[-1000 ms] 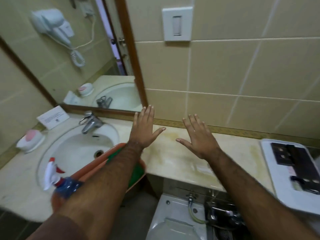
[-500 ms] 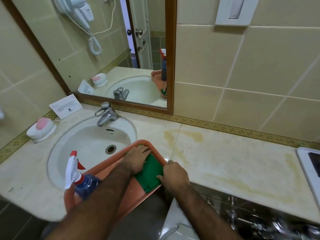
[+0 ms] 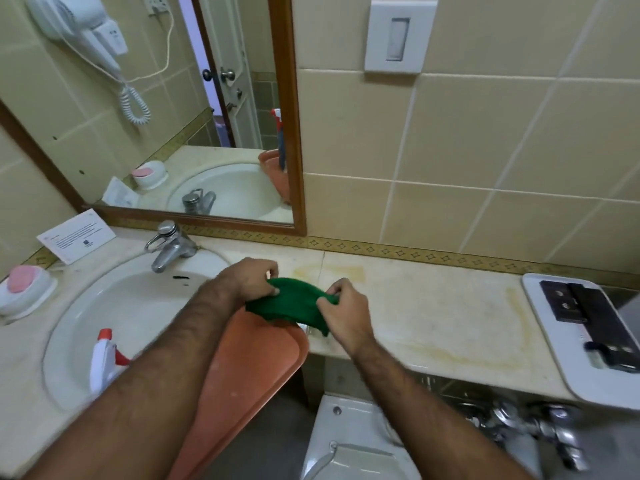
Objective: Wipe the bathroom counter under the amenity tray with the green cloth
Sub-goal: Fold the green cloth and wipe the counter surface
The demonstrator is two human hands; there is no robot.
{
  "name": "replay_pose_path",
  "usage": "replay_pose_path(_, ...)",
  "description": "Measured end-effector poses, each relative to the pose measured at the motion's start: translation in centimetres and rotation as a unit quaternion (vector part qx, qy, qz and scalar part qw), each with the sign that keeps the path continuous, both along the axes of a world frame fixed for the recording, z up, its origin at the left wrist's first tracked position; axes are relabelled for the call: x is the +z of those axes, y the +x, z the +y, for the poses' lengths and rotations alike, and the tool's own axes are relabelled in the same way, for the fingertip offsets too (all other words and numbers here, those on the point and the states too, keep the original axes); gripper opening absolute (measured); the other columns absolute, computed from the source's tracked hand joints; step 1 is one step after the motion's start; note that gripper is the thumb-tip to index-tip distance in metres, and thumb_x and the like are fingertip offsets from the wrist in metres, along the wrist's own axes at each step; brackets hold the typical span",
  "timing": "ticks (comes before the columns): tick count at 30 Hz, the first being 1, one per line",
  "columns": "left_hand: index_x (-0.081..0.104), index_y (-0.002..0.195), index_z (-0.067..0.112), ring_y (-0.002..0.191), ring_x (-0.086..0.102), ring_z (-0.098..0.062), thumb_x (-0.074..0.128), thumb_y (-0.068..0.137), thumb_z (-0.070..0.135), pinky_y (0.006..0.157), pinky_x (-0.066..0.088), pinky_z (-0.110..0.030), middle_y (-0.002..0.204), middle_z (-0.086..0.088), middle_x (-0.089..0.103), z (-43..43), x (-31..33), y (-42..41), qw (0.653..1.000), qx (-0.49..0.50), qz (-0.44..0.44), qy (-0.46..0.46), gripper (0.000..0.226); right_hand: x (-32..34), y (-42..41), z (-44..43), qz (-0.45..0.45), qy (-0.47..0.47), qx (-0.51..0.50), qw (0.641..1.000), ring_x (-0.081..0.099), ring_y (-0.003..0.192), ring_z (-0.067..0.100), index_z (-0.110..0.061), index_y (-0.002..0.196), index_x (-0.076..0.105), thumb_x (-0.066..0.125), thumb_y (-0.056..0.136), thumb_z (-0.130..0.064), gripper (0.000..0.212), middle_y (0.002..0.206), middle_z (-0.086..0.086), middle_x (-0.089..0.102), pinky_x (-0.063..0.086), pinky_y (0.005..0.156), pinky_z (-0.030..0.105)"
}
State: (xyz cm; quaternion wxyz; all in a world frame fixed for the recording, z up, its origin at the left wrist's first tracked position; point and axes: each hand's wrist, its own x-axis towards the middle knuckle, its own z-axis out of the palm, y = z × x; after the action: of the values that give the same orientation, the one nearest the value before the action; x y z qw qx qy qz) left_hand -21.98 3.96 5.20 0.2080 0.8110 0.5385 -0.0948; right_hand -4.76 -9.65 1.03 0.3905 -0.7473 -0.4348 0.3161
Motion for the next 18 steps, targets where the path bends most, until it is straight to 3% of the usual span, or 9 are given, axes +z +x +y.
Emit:
replay_pose_path(4,0.07,0.107,0.026,0.101,0.061,-0.019,0.08,0.083,0.042,0.083,0.048,-0.033,0.111,0.0,0.068,-0.7,1.9,5.6,0.992,-0.015,-0.126,-0.012,0.03,0.8,6.8,-0.2,0.034,0.017,-0.099,0.994,0.061,0.076,0.002,-0.013,0.103,0.061,0.063,0.094,-0.013,0.01,0.093,-0.001,0.065,0.045,0.049,0.01)
replay_pose_path(6,0.071,0.109,0.024,0.102,0.06,-0.019,0.082,0.082,0.04,0.082,0.046,-0.03,0.115,-0.002,0.067,-1.6,1.2,8.7,0.989,-0.014,-0.149,-0.022,0.033,-0.1,9.9,-0.8,0.029,-0.005,-0.114,0.993,0.059,0.076,0.003,-0.012,0.103,0.064,0.064,0.093,-0.014,0.01,0.094,0.001,0.067,0.043,0.047,0.011)
replay_pose_path(9,0.071,0.115,0.019,0.108,0.062,-0.024,0.081,0.084,0.035,0.09,0.051,-0.033,0.122,-0.006,0.067,-3.3,-1.7,12.7,0.997,-0.003,-0.073,-0.04,0.036,-2.6,13.3,-1.8,0.019,-0.068,-0.088,0.994,0.06,0.08,0.007,-0.012,0.1,0.068,0.066,0.09,-0.015,0.011,0.098,0.004,0.071,0.043,0.057,0.018)
replay_pose_path(13,0.068,0.118,0.011,0.116,0.063,-0.029,0.07,0.093,0.021,0.091,0.053,-0.038,0.126,-0.01,0.067,-5.6,-6.1,15.7,0.994,0.061,0.09,-0.009,0.027,-6.3,14.6,-2.4,-0.001,-0.102,0.026,0.994,0.067,0.085,0.016,-0.012,0.097,0.077,0.075,0.089,-0.023,0.014,0.096,0.003,0.075,0.047,0.061,0.015)
replay_pose_path(16,0.055,0.137,0.011,0.145,0.036,-0.036,0.056,0.096,0.025,0.118,0.034,-0.045,0.153,-0.017,0.044,-8.0,-9.3,17.6,0.98,0.072,0.143,0.115,0.044,-8.0,15.9,-1.9,-0.085,-0.1,0.134,0.982,0.071,0.086,0.014,-0.016,0.102,0.082,0.064,0.096,-0.05,0.039,0.097,0.001,0.08,0.058,0.078,0.032)
replay_pose_path(18,0.039,0.153,0.004,0.155,0.019,-0.039,0.043,0.102,0.046,0.129,0.014,-0.048,0.166,-0.023,0.024,-11.2,-12.0,19.3,0.986,0.084,0.066,0.126,0.066,-9.1,18.2,-1.2,-0.192,-0.087,0.156,0.965,0.065,0.116,0.017,-0.019,0.127,0.073,0.048,0.102,-0.055,0.051,0.129,0.003,0.072,0.051,0.101,0.036)
